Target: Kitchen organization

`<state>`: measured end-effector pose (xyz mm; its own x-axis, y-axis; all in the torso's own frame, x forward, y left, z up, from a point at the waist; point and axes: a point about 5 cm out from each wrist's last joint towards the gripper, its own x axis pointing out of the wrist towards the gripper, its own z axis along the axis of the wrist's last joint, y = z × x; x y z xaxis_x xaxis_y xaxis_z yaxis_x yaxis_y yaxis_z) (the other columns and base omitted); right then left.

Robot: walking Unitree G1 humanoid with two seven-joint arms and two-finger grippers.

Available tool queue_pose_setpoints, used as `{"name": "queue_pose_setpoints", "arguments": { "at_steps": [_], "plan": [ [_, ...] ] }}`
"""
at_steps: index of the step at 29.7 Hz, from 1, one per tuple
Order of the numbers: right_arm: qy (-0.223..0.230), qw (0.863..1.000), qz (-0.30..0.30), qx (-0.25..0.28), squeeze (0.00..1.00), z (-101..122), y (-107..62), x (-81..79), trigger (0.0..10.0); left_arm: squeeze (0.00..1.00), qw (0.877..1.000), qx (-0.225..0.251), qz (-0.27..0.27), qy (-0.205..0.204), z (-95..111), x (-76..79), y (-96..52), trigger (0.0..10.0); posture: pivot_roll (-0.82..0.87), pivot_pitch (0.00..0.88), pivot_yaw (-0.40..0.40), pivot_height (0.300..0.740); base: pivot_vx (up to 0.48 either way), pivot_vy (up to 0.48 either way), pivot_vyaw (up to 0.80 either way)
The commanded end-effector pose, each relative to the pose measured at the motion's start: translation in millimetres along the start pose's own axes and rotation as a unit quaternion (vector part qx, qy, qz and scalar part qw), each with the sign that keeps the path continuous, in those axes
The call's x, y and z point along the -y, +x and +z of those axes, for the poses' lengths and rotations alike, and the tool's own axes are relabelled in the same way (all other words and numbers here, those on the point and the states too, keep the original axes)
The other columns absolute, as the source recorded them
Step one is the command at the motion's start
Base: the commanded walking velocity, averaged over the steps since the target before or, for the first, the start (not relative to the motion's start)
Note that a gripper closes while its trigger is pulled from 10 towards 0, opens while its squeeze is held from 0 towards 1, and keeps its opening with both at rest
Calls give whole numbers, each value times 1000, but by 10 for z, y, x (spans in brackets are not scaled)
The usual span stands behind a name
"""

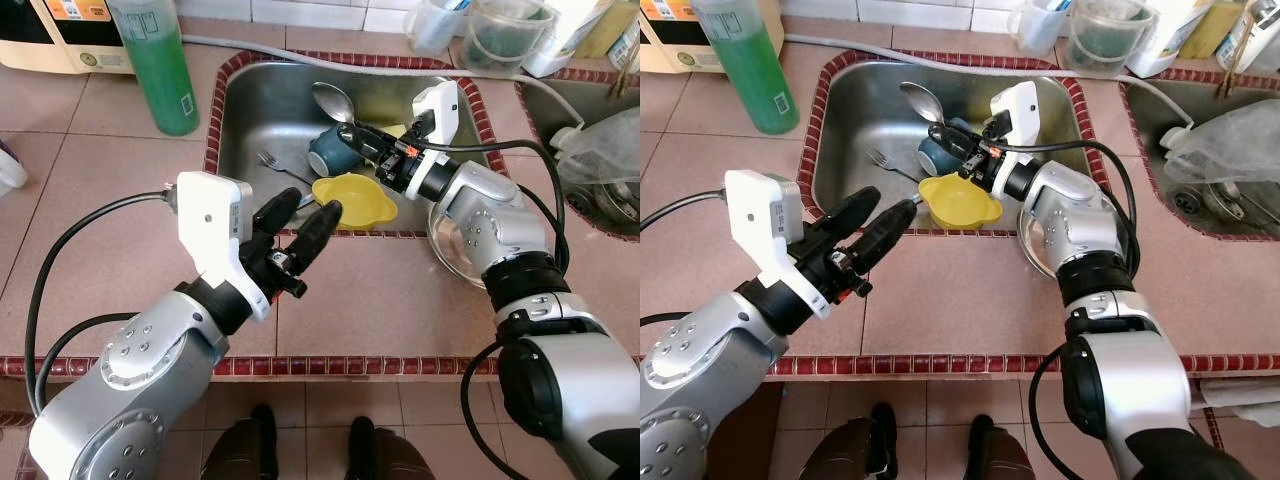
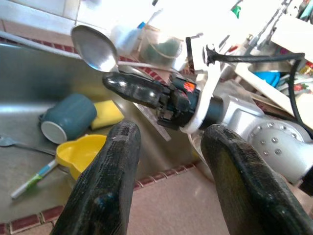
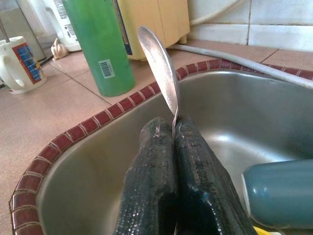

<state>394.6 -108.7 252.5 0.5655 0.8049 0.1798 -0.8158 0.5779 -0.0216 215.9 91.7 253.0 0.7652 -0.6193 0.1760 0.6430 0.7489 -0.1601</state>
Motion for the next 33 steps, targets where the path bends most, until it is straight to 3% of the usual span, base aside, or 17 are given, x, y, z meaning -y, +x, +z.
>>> {"name": "queue_pose_setpoints", "arguments": {
  "at_steps": [1,2,3,4,29,30,31,32,33],
  "plan": [
    [-8,1000,6,-1,0,39,-1,10,10000,0,1000,-6,-23,1,-12,86,-39,10000,74,337,-84,740,0,0,0],
    [-8,1000,6,-1,0,39,-1,10,10000,0,1000,-6,-23,1,-12,86,-39,10000,74,337,-84,740,0,0,0],
    [-6,1000,5,1,753,53,1,18,10000,0,1000,-7,-25,2,-16,92,-41,10000,74,338,-84,740,0,0,0],
    [-3,1000,6,3,1000,64,1,21,10000,0,1000,-7,-26,1,-17,94,-41,10000,74,337,-84,740,0,0,0],
    [-15,999,-22,35,1000,249,-15,127,10000,0,1000,-4,-20,1,-19,67,-12,10000,77,304,-89,740,0,0,0],
    [-16,999,-26,37,612,260,-18,134,10000,0,1000,-3,-19,2,-21,60,-10,10000,76,298,-88,740,0,0,0],
    [-23,998,-34,41,612,287,-22,146,10000,0,1000,-2,-14,6,-18,44,-4,10000,76,295,-89,740,0,0,0],
    [-33,998,-42,43,67,312,-26,156,10000,0,1000,0,-9,9,-17,26,3,10000,76,288,-90,740,0,0,0],
    [-40,997,-47,45,67,328,-28,162,10000,0,1000,2,-6,11,-17,13,7,10000,76,288,-90,740,0,0,0]
  ]
}}
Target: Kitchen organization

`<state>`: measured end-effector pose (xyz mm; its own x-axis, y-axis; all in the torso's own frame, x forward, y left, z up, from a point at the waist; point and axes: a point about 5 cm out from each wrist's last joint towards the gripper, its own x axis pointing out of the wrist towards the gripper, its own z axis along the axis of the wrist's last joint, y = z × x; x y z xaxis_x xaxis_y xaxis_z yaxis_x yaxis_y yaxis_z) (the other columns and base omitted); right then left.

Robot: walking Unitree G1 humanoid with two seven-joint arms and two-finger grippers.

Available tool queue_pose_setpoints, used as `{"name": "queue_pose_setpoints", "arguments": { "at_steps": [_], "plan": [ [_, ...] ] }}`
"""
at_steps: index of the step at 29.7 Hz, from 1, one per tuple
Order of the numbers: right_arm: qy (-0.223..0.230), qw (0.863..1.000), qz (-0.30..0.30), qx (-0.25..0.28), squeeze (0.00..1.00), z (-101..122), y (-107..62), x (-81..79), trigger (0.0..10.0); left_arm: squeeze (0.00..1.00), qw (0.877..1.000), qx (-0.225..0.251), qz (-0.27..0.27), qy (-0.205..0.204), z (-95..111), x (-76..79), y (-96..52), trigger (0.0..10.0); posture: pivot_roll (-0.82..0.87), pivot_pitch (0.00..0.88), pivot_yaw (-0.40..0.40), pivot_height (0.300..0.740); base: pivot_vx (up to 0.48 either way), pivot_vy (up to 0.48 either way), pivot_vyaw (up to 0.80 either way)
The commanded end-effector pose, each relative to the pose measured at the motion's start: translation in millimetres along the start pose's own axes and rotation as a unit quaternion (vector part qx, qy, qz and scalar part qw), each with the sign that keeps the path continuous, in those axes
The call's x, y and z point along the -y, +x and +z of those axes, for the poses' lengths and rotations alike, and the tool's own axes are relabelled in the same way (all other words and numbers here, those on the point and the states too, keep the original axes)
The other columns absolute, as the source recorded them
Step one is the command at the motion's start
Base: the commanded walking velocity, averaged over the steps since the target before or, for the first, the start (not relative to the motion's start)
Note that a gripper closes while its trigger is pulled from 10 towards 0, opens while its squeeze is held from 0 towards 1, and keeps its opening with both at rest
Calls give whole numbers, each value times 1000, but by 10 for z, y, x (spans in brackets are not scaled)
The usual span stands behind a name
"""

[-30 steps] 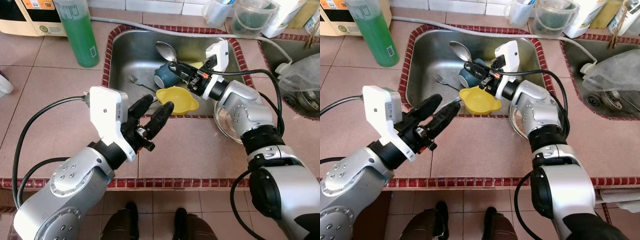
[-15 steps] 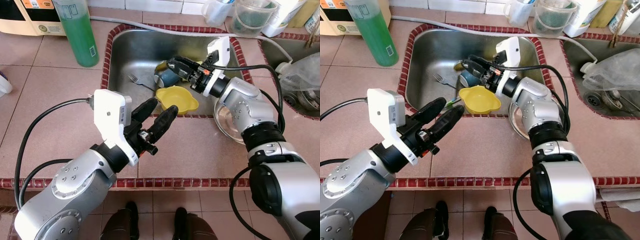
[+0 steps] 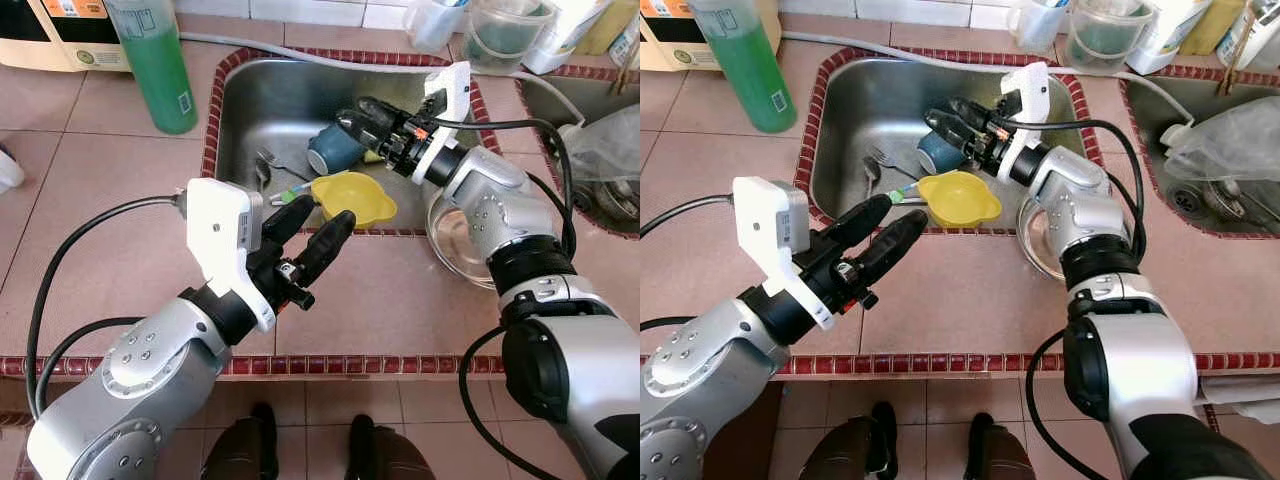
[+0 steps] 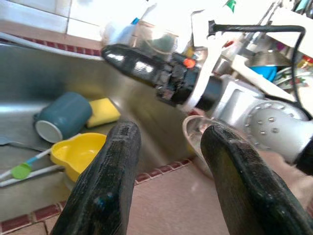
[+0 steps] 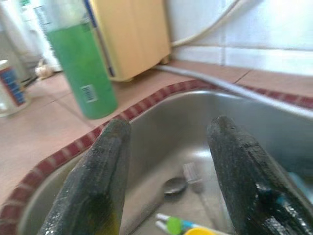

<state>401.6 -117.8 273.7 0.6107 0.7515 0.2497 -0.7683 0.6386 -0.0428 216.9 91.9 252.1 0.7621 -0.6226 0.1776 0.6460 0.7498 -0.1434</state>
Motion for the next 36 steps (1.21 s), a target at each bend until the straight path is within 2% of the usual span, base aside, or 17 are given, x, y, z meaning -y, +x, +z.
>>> {"name": "queue_pose_setpoints", "arguments": {
  "at_steps": [1,5,9,11,14,17,20,22,25,30,36],
  "plan": [
    [-30,999,-29,29,0,182,-25,76,10000,0,1000,6,6,7,-12,-17,17,10000,73,269,-89,740,0,0,0],
    [-35,997,-38,50,0,252,-32,79,10000,0,1000,10,19,9,-22,-72,53,10000,73,252,-88,740,0,0,0],
    [-57,994,-40,84,0,379,-46,38,10000,0,998,22,49,33,-18,-214,137,10000,68,208,-85,740,0,0,0],
    [-59,994,-41,86,0,390,-46,35,10000,0,998,22,52,36,-16,-230,145,10000,67,204,-85,740,0,0,0],
    [-68,992,-53,96,0,418,-58,34,10000,0,995,25,77,60,-19,-340,201,10000,66,174,-86,740,0,0,0],
    [-87,989,-72,98,0,400,-82,32,10000,0,991,37,104,77,-18,-457,268,10000,60,139,-79,740,0,0,0],
    [-91,987,-83,100,0,382,-99,35,10000,0,989,42,114,82,-18,-502,301,10000,60,128,-77,740,0,0,0],
    [-88,985,-101,106,0,342,-139,16,10000,0,987,52,123,88,-12,-557,374,10000,55,112,-73,740,0,0,0],
    [-80,984,-110,114,0,308,-185,-20,10000,0,987,61,118,89,0,-573,427,10000,43,90,-66,740,0,0,0],
    [-75,983,-117,117,0,290,-213,-30,10000,0,987,62,116,90,-4,-581,436,10000,41,86,-63,740,0,0,0],
    [-63,982,-134,115,0,163,-277,-87,10000,0,985,70,122,102,-28,-648,473,10000,36,66,-53,740,0,0,0]
  ]
}}
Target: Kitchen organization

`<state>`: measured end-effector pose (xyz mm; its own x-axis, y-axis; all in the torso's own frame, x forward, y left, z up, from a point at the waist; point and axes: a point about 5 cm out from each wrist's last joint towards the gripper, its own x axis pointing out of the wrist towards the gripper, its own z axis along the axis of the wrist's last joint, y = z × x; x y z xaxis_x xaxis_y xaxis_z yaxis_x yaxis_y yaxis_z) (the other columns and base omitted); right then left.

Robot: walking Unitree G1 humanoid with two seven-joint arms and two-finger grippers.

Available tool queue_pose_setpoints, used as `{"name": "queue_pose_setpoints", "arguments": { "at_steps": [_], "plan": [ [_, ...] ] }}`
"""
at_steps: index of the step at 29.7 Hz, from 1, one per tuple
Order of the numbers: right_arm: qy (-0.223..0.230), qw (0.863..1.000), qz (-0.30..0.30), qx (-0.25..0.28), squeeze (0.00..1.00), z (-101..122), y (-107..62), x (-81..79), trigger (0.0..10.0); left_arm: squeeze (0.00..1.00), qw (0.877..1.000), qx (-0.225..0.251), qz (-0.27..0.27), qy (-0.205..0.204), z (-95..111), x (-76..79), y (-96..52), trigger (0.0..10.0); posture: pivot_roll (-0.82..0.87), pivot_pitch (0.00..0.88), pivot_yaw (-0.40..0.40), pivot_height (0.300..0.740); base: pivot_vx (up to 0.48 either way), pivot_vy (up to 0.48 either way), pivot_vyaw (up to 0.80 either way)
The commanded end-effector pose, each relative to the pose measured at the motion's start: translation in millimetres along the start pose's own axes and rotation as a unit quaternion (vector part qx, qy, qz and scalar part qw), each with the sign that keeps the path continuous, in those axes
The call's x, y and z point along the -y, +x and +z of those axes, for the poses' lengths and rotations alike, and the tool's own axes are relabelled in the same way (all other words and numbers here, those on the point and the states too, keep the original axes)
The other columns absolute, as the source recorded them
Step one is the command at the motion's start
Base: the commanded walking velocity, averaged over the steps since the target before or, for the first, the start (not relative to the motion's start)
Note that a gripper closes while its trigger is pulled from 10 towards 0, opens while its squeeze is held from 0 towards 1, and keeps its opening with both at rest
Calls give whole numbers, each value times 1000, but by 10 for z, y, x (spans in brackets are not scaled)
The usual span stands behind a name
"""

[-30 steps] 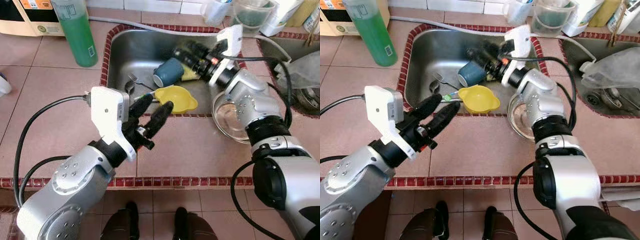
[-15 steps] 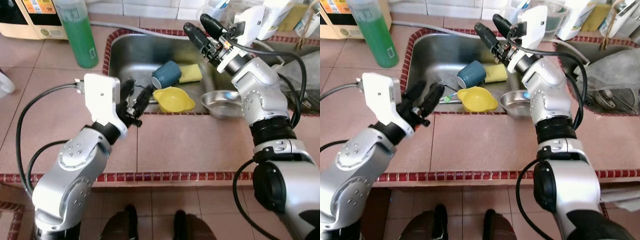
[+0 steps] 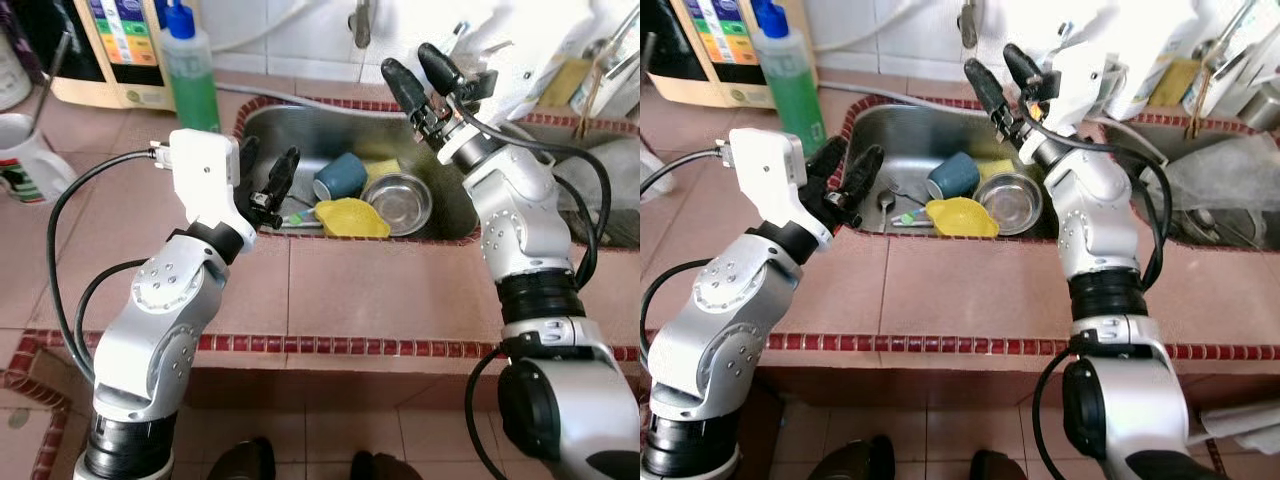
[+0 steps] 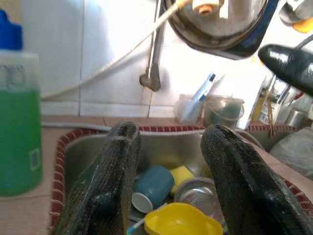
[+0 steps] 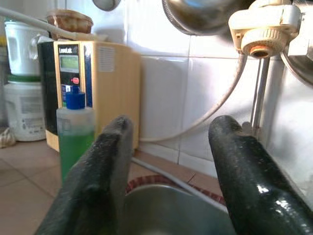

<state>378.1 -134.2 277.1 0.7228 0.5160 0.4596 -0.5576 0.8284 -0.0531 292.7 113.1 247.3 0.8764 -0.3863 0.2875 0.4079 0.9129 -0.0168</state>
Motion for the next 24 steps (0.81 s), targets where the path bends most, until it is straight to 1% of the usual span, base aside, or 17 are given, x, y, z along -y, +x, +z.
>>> {"name": "queue_pose_setpoints", "arguments": {
  "at_steps": [1,5,11,12,13,15,17,18,20,21,22,24],
  "plan": [
    [-6,1000,-4,11,0,61,-8,-2,10000,0,1000,5,-4,6,2,16,34,10000,36,66,-53,740,0,0,0],
    [-3,1000,-10,7,0,19,-42,-50,10000,0,1000,7,0,10,-43,2,56,10000,35,59,-52,740,0,0,0],
    [2,1000,-24,0,0,-36,-97,-83,10000,0,1000,3,9,17,-113,-25,64,10000,32,49,-46,740,0,0,0],
    [-3,999,-35,-7,0,-80,-129,-83,10000,0,999,-3,15,28,-163,-46,65,10000,32,49,-46,740,0,0,0],
    [-3,999,-35,-7,0,-80,-129,-83,10000,0,999,-3,15,28,-163,-46,65,10000,32,49,-46,740,0,0,0],
    [-36,997,-60,-27,0,-191,-183,-81,10000,0,999,-14,25,45,-256,-92,51,10000,28,39,-35,740,0,0,0],
    [-66,993,-93,-44,0,-316,-253,-78,10000,0,998,-25,38,48,-356,-139,39,10000,26,32,-29,740,0,0,0],
    [-96,987,-115,-58,0,-410,-319,-89,10000,0,997,-33,48,59,-435,-170,37,10000,26,27,-24,740,0,0,0],
    [-107,984,-125,-70,0,-472,-362,-108,10000,0,995,-36,52,73,-487,-185,33,10000,24,24,-21,740,0,0,0],
    [-105,983,-132,-74,0,-503,-384,-114,10000,0,995,-40,57,69,-518,-199,28,10000,22,22,-18,740,0,0,0],
    [-105,981,-143,-83,0,-562,-442,-125,10000,0,995,-46,73,49,-586,-234,19,10000,21,18,-15,740,0,0,0],
    [-104,978,-160,-89,0,-607,-492,-118,10000,0,995,-50,79,46,-642,-258,2,10000,21,18,-15,740,0,0,0]
  ]
}}
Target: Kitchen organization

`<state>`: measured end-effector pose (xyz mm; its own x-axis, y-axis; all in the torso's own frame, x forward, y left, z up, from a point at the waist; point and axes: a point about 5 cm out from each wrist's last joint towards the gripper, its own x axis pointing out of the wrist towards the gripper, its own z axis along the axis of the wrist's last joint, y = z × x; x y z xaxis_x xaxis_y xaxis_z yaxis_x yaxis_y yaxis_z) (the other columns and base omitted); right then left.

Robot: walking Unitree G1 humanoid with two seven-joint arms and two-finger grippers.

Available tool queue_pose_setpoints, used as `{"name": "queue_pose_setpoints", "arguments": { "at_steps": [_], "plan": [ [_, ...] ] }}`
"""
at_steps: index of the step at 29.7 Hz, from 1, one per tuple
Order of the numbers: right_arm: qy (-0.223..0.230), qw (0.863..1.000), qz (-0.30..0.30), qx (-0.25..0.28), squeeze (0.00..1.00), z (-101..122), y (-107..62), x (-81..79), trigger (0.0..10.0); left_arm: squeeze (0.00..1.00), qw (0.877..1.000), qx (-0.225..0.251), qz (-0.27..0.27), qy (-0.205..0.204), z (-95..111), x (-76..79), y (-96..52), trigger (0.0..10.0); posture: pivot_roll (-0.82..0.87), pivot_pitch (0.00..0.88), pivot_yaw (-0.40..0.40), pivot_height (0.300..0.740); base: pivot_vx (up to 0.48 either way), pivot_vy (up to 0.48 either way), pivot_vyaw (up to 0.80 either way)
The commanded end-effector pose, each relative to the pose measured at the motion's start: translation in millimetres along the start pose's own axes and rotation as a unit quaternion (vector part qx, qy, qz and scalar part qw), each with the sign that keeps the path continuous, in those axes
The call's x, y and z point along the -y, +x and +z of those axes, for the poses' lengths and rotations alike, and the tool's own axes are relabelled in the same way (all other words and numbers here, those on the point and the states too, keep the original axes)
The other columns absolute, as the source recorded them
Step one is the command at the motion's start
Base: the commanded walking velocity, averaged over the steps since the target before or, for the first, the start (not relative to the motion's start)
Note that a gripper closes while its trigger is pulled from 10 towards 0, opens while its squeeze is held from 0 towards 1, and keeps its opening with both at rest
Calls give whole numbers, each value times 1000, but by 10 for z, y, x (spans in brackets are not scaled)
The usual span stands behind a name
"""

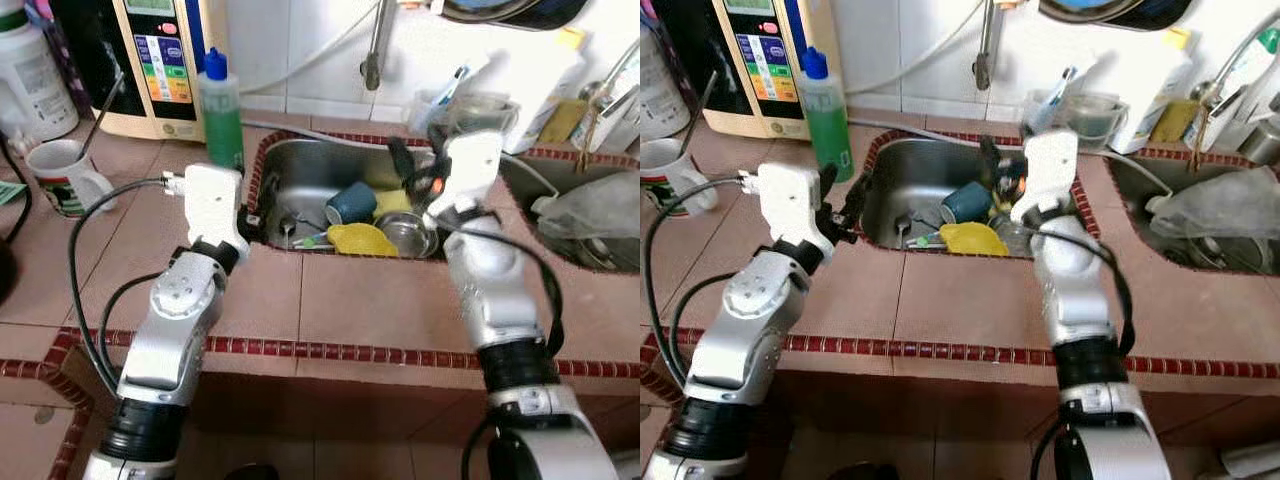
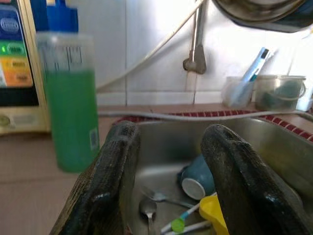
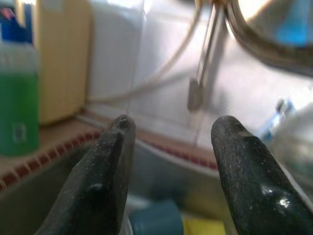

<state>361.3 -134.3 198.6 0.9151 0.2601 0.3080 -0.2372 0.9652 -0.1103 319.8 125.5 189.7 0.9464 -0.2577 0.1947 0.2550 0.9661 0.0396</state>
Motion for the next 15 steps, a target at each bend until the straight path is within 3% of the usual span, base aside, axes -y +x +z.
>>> {"name": "queue_pose_setpoints", "arguments": {
  "at_steps": [1,4,15],
  "plan": [
    [1,1000,-27,-1,0,-26,-33,33,10000,0,1000,-4,7,12,-82,-35,-28,10000,17,12,-10,740,0,0,0],
    [-6,998,-57,-24,0,-167,-127,26,10000,0,1000,-21,20,-7,-205,-95,-61,10000,12,7,-8,740,0,0,0],
    [3,996,-78,-35,0,-257,-183,-131,10000,0,1000,6,12,17,-185,-91,-37,10000,17,6,-9,740,0,0,0]
  ]
}}
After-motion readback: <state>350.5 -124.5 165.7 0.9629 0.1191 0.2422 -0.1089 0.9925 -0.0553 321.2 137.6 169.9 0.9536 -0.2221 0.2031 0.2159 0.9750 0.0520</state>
